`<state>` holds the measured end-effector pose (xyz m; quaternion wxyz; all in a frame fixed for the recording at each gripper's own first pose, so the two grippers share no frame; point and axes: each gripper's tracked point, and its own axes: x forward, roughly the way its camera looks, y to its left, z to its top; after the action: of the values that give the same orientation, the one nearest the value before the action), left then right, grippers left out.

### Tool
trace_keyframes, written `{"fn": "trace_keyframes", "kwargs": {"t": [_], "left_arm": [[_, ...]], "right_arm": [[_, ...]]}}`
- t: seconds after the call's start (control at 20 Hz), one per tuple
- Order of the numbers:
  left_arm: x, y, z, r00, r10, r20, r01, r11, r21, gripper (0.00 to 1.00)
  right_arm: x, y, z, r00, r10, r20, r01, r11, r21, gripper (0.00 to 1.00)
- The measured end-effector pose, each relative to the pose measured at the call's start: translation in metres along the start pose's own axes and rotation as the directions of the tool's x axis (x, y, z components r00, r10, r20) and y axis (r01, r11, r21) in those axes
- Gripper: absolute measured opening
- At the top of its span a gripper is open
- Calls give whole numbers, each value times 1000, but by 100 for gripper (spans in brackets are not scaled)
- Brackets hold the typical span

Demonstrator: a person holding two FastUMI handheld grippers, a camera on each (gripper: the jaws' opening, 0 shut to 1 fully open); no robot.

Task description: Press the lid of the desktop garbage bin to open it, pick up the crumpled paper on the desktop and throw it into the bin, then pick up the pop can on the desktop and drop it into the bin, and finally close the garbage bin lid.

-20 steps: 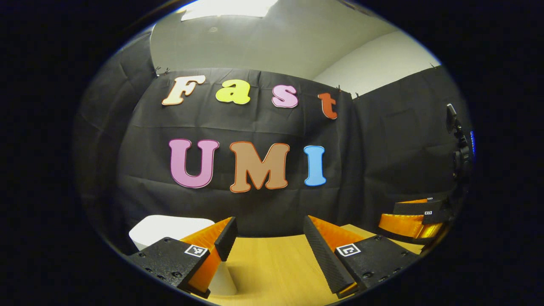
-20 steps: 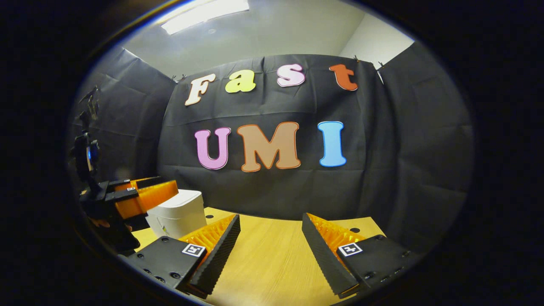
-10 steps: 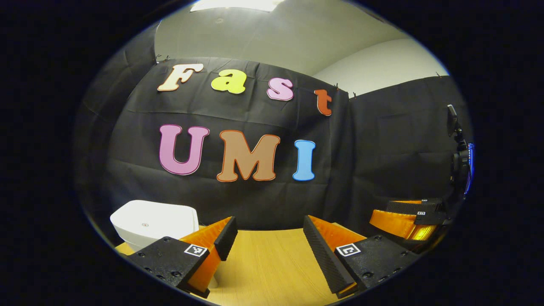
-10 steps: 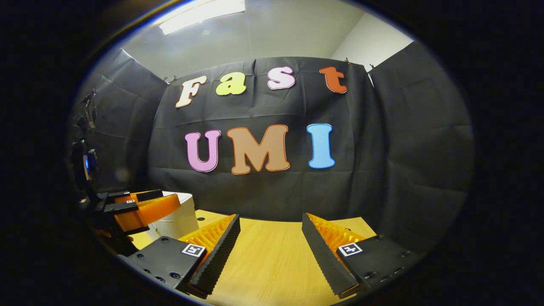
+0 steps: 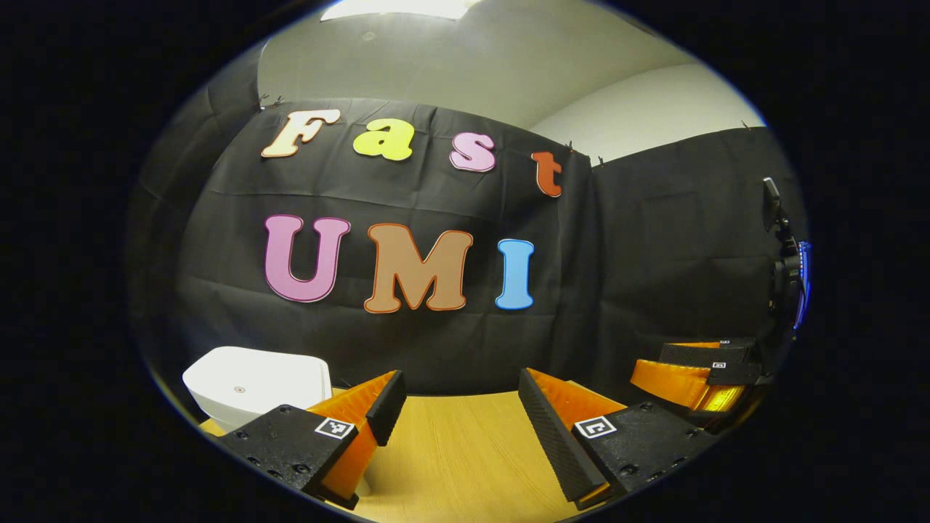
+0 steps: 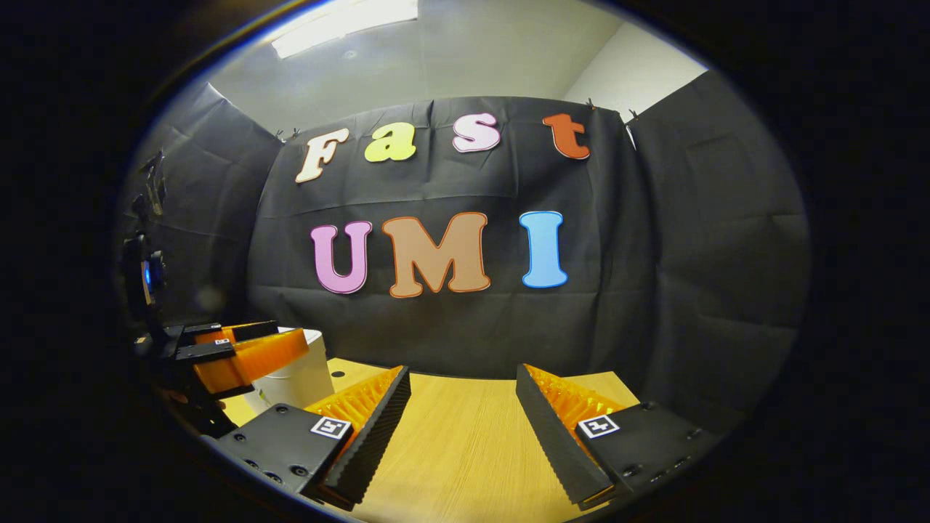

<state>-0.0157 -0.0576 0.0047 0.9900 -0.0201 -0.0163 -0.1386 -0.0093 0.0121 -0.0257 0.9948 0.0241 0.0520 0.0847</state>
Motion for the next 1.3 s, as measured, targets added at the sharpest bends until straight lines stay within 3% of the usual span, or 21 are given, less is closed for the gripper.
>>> {"fn": "trace_keyframes", "kwargs": {"t": [1.3], "left_arm": [[0, -1, 0, 1000, -6, -3, 6, 1000, 18, 94]], "right_arm": [[-3, 2, 3, 1000, 5, 21, -5, 1000, -4, 98]]}}
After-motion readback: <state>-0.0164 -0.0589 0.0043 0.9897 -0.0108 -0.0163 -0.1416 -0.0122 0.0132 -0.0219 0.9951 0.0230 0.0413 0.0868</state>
